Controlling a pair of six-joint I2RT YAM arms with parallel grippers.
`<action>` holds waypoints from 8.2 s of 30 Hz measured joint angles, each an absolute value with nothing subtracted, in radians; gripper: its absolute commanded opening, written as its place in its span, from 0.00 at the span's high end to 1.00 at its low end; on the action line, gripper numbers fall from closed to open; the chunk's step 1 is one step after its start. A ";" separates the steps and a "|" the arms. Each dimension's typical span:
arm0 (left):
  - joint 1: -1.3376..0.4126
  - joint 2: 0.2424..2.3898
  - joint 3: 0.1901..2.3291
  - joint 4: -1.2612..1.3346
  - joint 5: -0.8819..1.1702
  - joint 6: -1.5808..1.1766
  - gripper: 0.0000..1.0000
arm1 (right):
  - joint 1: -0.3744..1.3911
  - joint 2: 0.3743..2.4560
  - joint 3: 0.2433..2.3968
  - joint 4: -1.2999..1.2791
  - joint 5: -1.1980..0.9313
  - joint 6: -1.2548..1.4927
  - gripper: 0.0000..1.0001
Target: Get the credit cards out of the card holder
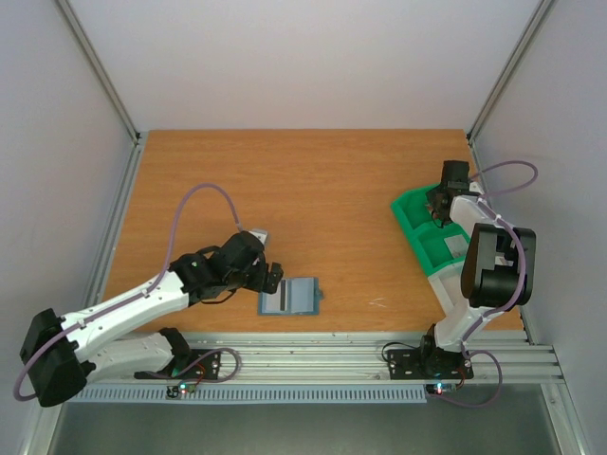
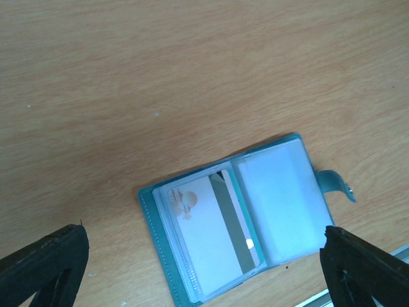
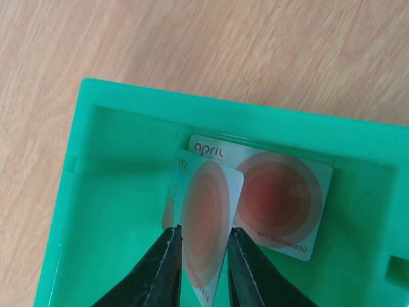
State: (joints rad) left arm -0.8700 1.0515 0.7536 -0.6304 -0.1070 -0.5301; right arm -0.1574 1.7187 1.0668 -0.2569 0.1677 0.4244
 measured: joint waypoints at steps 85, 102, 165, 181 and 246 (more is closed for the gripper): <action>-0.550 1.306 0.477 -0.247 0.462 -0.762 0.97 | 0.809 1.716 0.794 0.021 -0.510 0.434 0.82; -0.549 1.315 0.437 -0.159 0.468 -0.777 0.97 | 0.815 1.752 0.780 0.068 -0.521 0.441 0.80; -0.558 1.334 0.427 -0.094 0.436 -0.809 0.89 | 0.718 1.674 0.622 0.260 -0.594 0.518 0.99; -0.674 1.207 0.503 -0.255 0.308 -0.778 0.72 | 0.707 1.473 0.672 -0.023 -0.521 0.513 0.99; -0.914 0.942 0.392 0.083 0.015 0.004 1.00 | 0.700 1.342 0.880 -0.303 -0.460 0.809 0.70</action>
